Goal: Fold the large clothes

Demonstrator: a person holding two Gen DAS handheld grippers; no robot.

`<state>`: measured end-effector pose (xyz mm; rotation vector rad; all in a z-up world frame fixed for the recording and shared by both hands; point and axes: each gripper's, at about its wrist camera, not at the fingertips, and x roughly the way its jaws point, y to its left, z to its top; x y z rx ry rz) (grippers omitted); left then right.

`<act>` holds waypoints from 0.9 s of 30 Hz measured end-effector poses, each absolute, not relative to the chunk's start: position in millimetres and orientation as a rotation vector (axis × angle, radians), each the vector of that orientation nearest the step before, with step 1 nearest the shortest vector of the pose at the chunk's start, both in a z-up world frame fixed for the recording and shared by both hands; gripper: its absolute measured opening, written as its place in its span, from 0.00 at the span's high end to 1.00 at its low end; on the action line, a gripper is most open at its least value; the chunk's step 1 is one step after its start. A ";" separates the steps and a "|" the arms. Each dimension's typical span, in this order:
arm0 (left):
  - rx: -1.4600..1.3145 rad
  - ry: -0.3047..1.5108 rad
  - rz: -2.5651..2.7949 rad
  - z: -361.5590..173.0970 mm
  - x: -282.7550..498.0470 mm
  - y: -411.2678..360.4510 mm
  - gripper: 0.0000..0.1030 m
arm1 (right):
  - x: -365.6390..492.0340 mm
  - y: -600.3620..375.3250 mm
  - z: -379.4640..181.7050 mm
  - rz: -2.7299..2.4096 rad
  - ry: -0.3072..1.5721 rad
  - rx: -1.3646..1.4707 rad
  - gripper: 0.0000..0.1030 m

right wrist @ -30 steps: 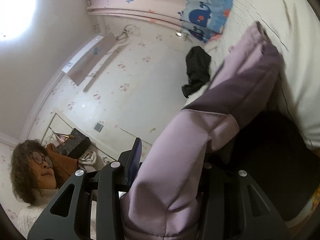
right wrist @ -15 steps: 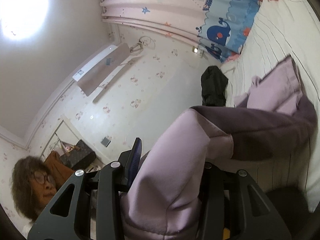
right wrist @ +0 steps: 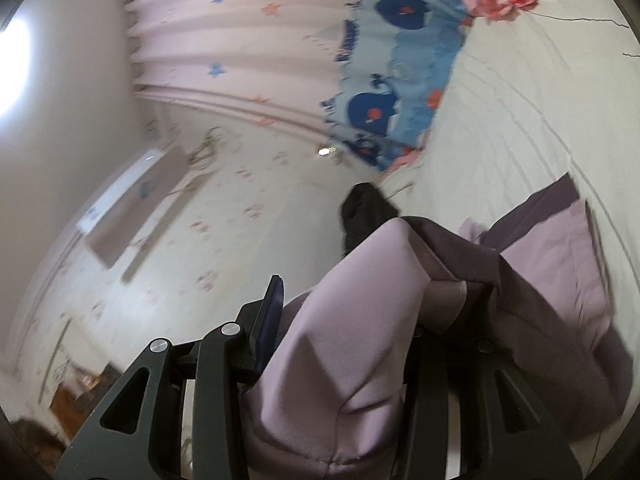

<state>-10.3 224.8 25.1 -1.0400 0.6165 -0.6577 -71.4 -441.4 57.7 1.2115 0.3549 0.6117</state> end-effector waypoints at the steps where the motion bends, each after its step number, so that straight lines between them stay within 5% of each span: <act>1: -1.041 0.621 -0.639 22.2 3.0 220.8 0.81 | -60.0 -442.2 53.5 0.589 0.367 1.215 0.63; 6: -1.035 0.674 -0.519 -12.8 65.5 202.6 0.81 | 9.3 -448.8 12.7 0.430 0.461 1.216 0.63; 12: -1.020 0.802 -0.343 -101.6 115.2 182.0 0.80 | 68.8 -442.4 -98.7 0.306 0.611 1.219 0.64; 18: -1.009 0.816 -0.374 -107.6 112.2 185.7 0.75 | 68.5 -443.1 -100.9 0.379 0.579 1.230 0.54; 22: -1.107 0.826 -0.434 -75.0 109.8 201.3 0.31 | 57.9 -454.4 -81.1 0.391 0.555 1.319 0.20; 24: -1.142 0.754 -0.459 -46.9 104.6 213.7 0.22 | 45.9 -458.8 -57.8 0.388 0.521 1.321 0.09; 27: -1.082 0.658 -0.467 2.9 88.9 226.5 0.12 | 24.2 -461.1 -23.2 0.365 0.505 1.261 0.07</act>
